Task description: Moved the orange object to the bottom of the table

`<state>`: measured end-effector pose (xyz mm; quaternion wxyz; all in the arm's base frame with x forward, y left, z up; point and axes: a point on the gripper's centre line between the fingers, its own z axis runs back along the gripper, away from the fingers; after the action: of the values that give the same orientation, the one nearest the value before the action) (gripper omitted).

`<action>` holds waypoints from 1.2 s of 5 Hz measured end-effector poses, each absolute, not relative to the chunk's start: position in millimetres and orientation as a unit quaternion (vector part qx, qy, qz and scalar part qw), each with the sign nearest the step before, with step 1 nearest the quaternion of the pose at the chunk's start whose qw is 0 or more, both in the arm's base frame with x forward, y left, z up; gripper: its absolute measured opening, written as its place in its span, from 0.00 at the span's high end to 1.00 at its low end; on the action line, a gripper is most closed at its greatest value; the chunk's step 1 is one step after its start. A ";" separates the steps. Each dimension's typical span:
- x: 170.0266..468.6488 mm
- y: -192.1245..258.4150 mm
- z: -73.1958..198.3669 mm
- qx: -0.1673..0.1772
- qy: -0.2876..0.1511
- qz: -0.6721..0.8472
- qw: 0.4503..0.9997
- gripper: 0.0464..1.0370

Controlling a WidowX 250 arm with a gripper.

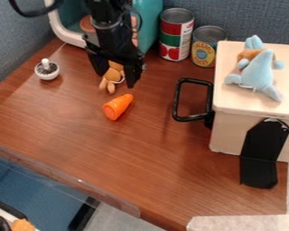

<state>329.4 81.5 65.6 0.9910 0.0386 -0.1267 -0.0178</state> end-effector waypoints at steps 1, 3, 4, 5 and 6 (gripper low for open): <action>332.9 84.9 43.2 0.043 -0.116 -0.021 0.992 0.04; 327.5 83.8 7.3 0.016 -0.074 -0.020 0.997 0.04; 330.9 81.1 -7.5 0.005 -0.062 -0.023 0.998 0.09; 335.0 78.7 -6.3 -0.004 -0.069 -0.023 0.997 0.39; 330.0 67.8 -5.3 -0.011 -0.066 -0.032 0.997 0.52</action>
<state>330.0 67.8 -5.3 0.9972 -0.0108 -0.0665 -0.0321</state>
